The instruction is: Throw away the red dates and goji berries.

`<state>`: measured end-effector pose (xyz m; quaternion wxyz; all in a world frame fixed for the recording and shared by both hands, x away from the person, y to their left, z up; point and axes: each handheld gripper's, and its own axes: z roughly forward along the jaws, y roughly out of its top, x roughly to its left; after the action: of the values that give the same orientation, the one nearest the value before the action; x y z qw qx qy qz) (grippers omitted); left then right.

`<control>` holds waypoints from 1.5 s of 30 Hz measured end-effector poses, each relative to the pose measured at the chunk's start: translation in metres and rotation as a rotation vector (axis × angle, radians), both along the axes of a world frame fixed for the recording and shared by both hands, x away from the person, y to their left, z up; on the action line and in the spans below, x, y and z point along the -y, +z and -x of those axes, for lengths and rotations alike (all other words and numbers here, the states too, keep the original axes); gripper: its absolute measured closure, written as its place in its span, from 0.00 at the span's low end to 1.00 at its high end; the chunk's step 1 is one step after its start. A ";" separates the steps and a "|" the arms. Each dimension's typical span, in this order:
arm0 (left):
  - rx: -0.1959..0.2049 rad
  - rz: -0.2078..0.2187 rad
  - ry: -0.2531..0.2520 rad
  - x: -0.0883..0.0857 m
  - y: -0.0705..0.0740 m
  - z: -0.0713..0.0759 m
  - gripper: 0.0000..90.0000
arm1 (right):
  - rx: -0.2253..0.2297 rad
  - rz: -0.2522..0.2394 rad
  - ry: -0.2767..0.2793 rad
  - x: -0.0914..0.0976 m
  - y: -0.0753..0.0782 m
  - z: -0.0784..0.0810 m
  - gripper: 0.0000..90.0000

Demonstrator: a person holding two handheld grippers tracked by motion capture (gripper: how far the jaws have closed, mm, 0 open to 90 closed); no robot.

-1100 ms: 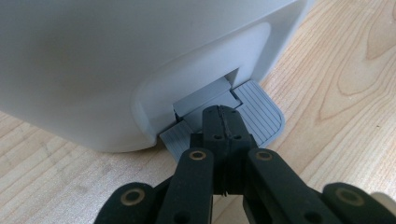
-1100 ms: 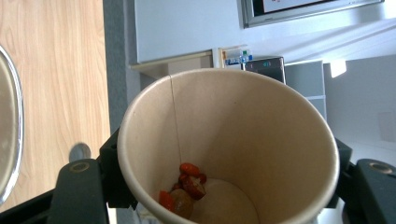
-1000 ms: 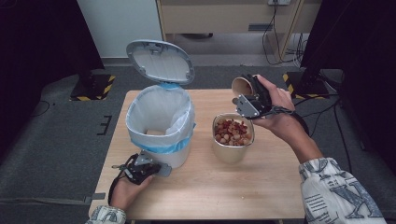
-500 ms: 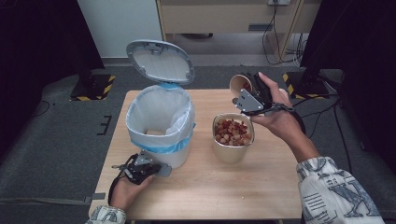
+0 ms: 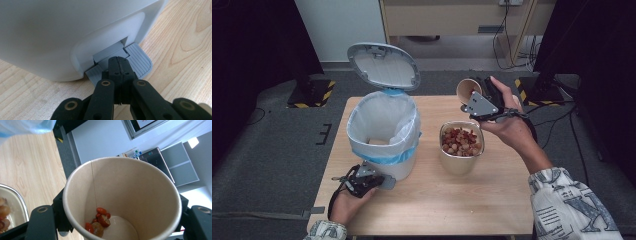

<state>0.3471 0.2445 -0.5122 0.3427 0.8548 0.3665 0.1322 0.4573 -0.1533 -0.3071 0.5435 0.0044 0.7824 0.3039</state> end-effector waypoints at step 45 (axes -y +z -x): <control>0.003 -0.002 -0.004 0.000 0.000 0.000 1.00 | -0.261 -0.315 0.130 -0.024 -0.002 -0.001 0.31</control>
<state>0.3474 0.2448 -0.5122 0.3428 0.8556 0.3643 0.1330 0.4582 -0.1294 -0.3092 0.4096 0.0782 0.7876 0.4538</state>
